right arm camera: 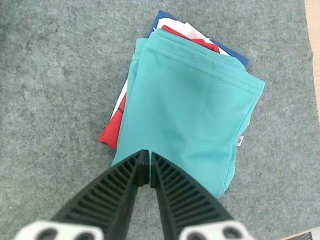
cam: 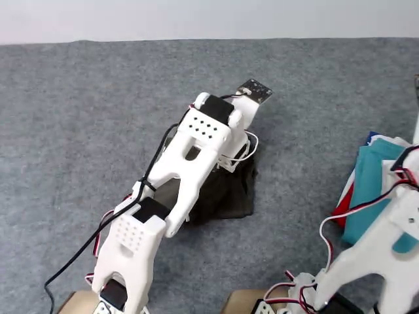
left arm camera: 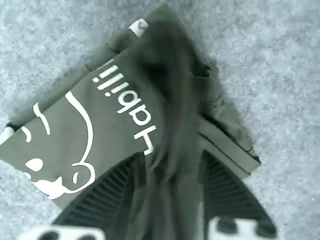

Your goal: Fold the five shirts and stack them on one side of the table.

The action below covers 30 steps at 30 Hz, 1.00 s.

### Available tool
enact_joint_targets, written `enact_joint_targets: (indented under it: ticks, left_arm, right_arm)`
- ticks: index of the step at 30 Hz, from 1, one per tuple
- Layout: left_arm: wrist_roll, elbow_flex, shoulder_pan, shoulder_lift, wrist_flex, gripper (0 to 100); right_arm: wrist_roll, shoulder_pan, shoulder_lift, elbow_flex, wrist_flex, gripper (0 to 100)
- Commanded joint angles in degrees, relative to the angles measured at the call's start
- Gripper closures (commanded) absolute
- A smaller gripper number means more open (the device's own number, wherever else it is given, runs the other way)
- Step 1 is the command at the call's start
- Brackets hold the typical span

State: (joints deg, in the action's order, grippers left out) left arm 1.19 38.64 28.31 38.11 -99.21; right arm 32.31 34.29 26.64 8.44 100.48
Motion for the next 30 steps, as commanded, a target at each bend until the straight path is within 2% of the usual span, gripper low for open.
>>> enact_joint_targets:
  ticks: [1, 9, 22, 30]
  left_arm:
    - [0.35, 2.42, -1.23, -0.53, -1.32, 80]
    - [-0.26, 7.87, -9.23, -0.44, -1.32, 80]
    - [-4.48, 6.64, -19.16, 5.19, 1.58, 81]
    - [-7.82, 6.73, -24.0, 10.46, 4.57, 87]
  right_arm:
    - [0.26, -0.31, 1.71, 0.53, 2.15, 98.8]
    - [0.26, -0.31, 1.71, 0.53, 2.15, 98.8]
    - [0.26, -0.48, 1.71, 0.53, 2.15, 98.8]
    - [0.26, -0.48, 1.71, 0.53, 2.15, 98.8]
